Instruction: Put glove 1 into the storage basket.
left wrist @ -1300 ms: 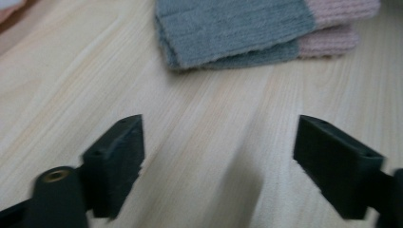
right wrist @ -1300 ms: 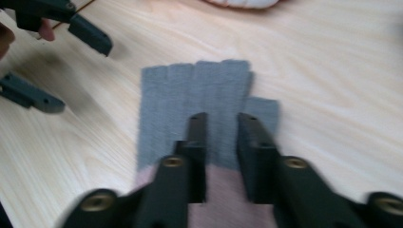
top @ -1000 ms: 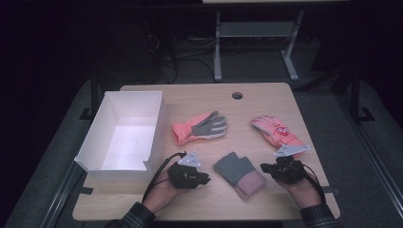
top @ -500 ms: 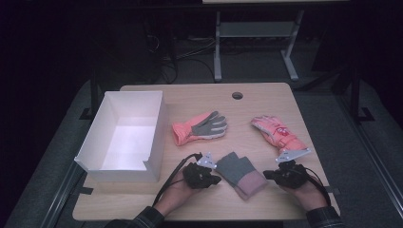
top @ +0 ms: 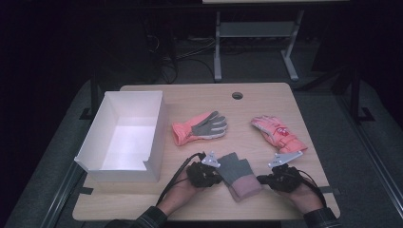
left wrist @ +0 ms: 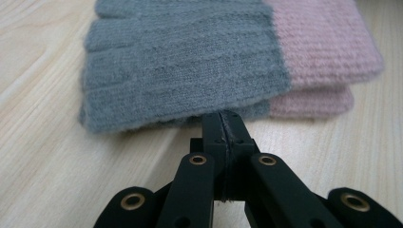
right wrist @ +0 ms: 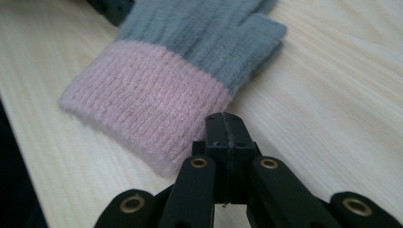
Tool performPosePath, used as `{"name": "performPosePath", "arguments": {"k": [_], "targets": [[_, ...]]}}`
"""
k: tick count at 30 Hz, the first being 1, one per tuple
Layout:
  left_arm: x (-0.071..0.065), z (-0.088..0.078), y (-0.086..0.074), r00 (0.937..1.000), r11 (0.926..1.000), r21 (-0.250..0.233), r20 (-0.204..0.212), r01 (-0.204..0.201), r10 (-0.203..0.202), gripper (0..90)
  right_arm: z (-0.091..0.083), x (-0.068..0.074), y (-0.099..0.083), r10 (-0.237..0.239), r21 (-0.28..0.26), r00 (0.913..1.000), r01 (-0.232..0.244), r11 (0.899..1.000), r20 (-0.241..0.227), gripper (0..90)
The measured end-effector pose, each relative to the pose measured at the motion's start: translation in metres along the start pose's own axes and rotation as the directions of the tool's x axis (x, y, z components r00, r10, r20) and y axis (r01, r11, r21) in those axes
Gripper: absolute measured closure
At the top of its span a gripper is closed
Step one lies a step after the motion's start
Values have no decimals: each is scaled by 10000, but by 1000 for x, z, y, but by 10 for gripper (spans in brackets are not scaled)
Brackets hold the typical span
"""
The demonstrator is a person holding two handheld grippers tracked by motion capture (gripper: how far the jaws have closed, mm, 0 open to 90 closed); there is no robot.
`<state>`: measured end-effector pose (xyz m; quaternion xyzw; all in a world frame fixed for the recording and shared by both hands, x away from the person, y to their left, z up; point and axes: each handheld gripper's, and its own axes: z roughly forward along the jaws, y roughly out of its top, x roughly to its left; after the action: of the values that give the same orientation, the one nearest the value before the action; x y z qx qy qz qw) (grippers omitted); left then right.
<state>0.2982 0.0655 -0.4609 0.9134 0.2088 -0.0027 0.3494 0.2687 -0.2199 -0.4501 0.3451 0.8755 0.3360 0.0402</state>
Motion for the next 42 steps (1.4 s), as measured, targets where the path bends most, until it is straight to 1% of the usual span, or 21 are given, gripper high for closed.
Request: {"name": "performPosePath", "arguments": {"k": [1,2,6,10,11,13,15,16,21,23,25,26,27,30,31,33,34,36,38,41,42], "targets": [[0,0,0,10000,10000,0,0,0,0,897,0,0,0,0,0,10000,0,10000,0,900],[1,0,0,9999,9998,181,-10,-115,116,897,1,4,1,2,72,10000,-2,10000,-70,900],[2,1,0,10000,9999,133,-17,-30,30,897,3,10,3,-167,79,9994,170,9998,-315,900],[6,-2,-1,9999,9999,109,-61,88,-88,897,6,16,5,-307,19,9980,309,9995,-555,900],[6,-2,-1,9996,9996,11,-59,265,-265,897,7,17,6,-393,-5,9973,394,9992,-623,900],[8,-3,-2,9997,9997,42,-95,231,-230,897,8,18,7,-411,-20,9969,411,9992,-671,900],[11,-5,-2,9991,9992,-9,-141,407,-407,897,12,23,9,-531,46,9949,537,9985,-856,900],[14,-6,-3,9995,9996,50,-169,270,-269,897,13,25,10,-545,23,9944,549,9985,-909,900],[18,-8,-4,9982,9985,26,-271,538,-537,897,20,34,17,-735,-112,9905,726,9973,-1161,900],[19,-9,-5,9983,9986,118,-258,524,-521,898,21,36,18,-868,-147,9896,856,9962,-1146,900],[20,-14,-7,9980,9981,122,-221,599,-596,897,21,37,18,-892,-109,9896,886,9960,-1127,900],[18,-24,-12,9981,9980,206,-168,599,-596,897,19,37,15,-786,-24,9912,788,9969,-1063,900],[16,-27,-15,9970,9970,92,-75,771,-771,897,18,35,13,-718,16,9920,723,9974,-1038,900],[11,-31,-20,9979,9977,235,71,640,-642,897,19,35,7,-556,260,9919,589,9979,-1140,900],[6,-30,-22,9978,9974,358,205,620,-628,898,21,35,7,-681,286,9906,719,9970,-1184,900],[5,-28,-22,9980,9973,441,236,581,-592,897,22,37,8,-661,344,9898,710,9969,-1260,900],[5,-26,-22,9983,9970,597,295,494,-512,897,25,41,11,-808,306,9873,857,9958,-1366,900],[5,-25,-21,9979,9968,580,300,558,-576,897,28,46,14,-900,331,9860,956,9949,-1404,900],[7,-27,-22,9985,9970,614,273,461,-478,897,31,50,17,-996,382,9843,1062,9936,-1457,900],[9,-29,-22,9976,9966,539,279,624,-639,898,34,52,19,-1029,410,9830,1103,9931,-1520,900],[11,-29,-23,9966,9958,533,308,747,-764,897,37,54,22,-1171,407,9808,1248,9913,-1556,900]]}}
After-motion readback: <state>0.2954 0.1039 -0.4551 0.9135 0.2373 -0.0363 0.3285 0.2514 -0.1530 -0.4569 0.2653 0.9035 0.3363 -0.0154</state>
